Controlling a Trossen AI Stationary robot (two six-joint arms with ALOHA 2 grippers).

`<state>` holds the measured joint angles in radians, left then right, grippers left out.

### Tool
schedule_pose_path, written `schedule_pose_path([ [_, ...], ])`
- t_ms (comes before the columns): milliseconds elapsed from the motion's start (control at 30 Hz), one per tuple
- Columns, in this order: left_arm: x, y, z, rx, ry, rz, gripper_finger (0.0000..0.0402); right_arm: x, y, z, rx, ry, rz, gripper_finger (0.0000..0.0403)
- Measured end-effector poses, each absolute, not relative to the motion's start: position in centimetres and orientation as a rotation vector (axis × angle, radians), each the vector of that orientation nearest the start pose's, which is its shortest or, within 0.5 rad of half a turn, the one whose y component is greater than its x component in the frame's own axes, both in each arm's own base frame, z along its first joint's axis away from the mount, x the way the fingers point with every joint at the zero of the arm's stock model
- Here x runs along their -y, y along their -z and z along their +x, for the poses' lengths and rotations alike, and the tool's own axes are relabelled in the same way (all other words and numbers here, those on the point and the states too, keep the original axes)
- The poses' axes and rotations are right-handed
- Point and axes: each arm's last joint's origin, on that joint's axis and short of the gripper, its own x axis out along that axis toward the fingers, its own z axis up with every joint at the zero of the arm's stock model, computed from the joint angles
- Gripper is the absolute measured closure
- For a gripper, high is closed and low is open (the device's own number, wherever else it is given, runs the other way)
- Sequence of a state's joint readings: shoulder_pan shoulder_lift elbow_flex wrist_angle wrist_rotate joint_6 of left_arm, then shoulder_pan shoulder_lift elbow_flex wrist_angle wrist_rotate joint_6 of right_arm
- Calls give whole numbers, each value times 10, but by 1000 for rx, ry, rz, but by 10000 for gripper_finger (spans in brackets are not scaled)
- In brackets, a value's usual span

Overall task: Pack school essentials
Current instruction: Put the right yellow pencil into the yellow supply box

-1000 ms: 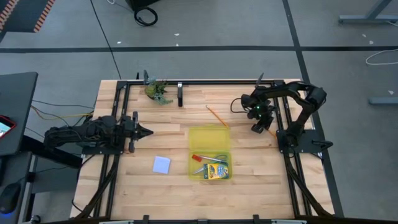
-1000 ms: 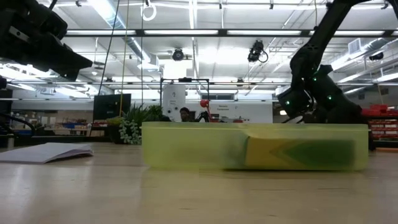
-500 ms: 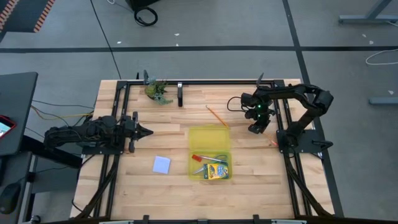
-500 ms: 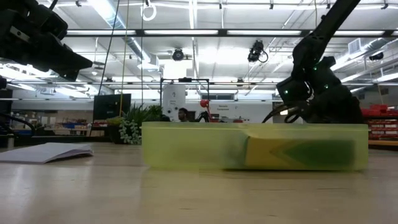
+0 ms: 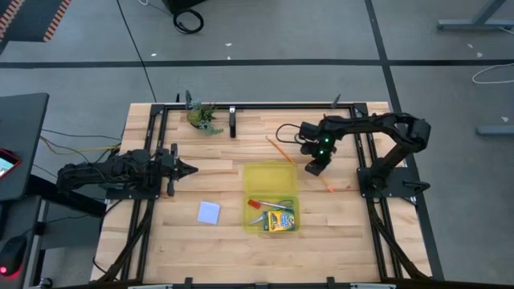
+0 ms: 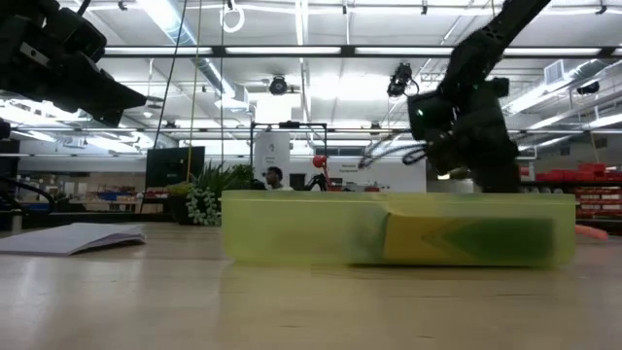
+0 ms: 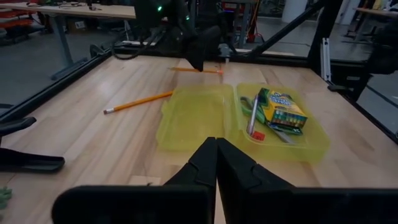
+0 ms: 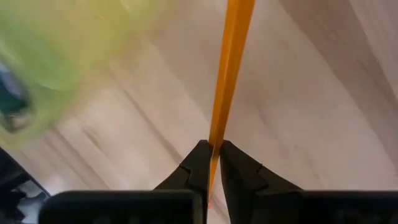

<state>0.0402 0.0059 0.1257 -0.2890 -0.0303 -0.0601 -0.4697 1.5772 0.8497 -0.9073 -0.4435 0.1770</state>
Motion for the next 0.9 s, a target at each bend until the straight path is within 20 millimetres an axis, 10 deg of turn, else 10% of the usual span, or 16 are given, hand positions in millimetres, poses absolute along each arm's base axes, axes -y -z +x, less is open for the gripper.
schedule_pose_path([
  [500, -4, -178, 87, -166, -78, -67, 389, 54, -231, 311, -1289, 47, 625, 366],
  [900, -4, -177, 87, -167, -78, -68, 382, 8, -237, 375, -1303, -77, 471, 366],
])
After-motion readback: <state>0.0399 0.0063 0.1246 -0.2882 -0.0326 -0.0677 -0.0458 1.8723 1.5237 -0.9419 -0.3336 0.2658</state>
